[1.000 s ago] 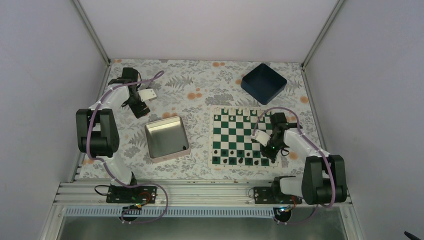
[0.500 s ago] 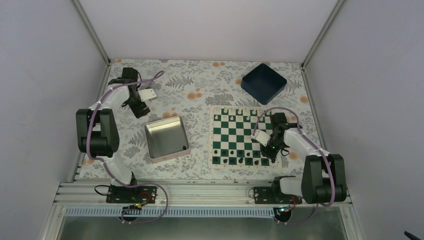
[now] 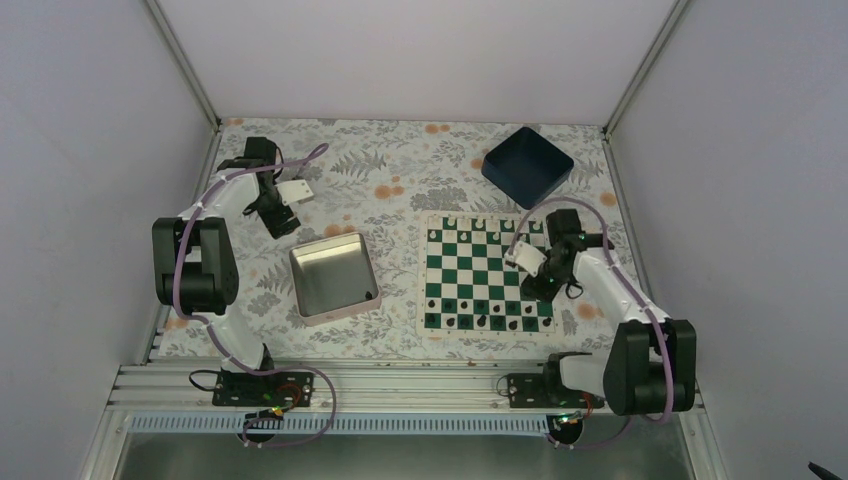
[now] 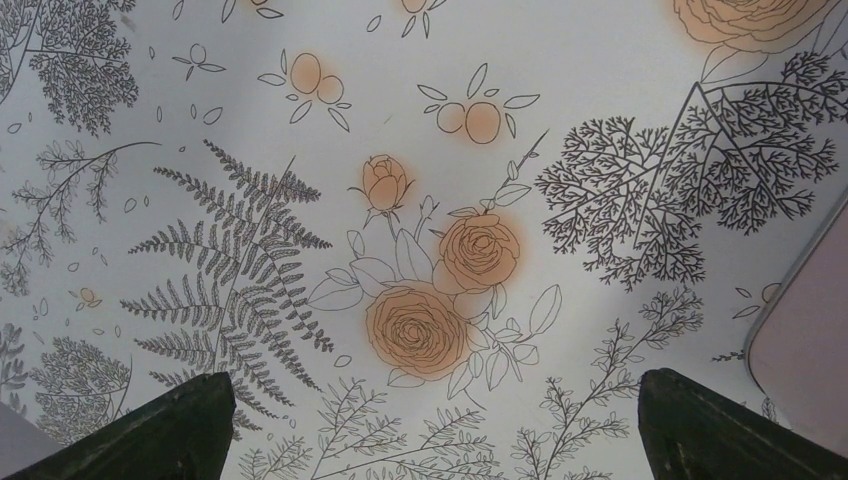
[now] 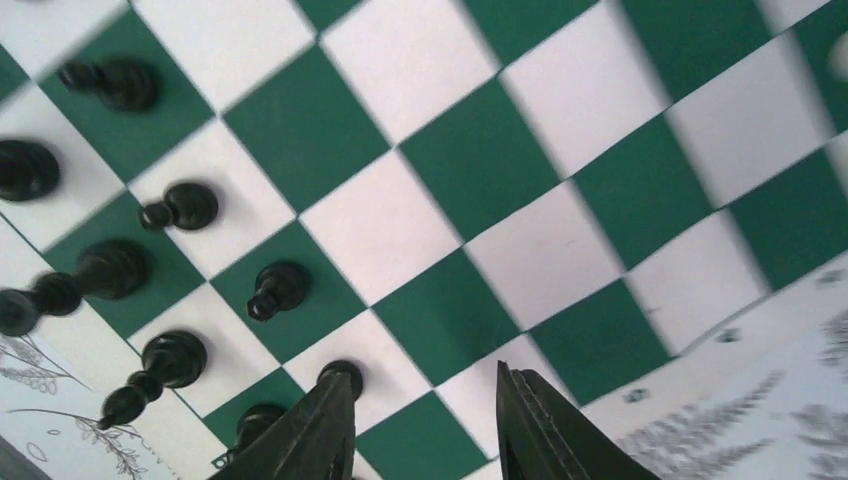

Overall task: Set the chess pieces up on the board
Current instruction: Place the chess piece on the chessboard, then adjust the storage box at the center of the board.

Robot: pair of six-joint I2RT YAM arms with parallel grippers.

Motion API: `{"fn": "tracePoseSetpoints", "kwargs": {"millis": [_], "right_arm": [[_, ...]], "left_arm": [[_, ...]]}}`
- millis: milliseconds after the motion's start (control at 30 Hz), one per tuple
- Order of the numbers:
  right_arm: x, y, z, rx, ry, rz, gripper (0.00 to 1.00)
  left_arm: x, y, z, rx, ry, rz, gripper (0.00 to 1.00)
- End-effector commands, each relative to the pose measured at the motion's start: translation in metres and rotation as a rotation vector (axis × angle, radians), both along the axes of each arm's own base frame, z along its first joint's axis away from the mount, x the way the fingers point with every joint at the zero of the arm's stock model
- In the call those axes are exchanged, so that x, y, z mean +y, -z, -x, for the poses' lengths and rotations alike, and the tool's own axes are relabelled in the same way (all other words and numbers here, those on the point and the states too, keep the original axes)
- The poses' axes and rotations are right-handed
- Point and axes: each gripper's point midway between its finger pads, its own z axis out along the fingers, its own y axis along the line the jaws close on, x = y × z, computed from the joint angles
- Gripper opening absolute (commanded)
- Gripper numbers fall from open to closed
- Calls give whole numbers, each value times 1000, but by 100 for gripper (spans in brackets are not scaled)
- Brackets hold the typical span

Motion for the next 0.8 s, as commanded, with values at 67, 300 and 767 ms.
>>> {"fn": "tracePoseSetpoints", "kwargs": {"millis": [67,300,767], "right_arm": [[20,-73,-29,-93,-24,-109,42],[103,-126,-68,-177,-160,-97,45],[307,-57,19,110,-699,-52,4]], "left_arm": [[-3,-11,4,-12,1,27,100],[-1,-24,12,-13,20,17,99],[6,-7,47,74,0,41,19]]}}
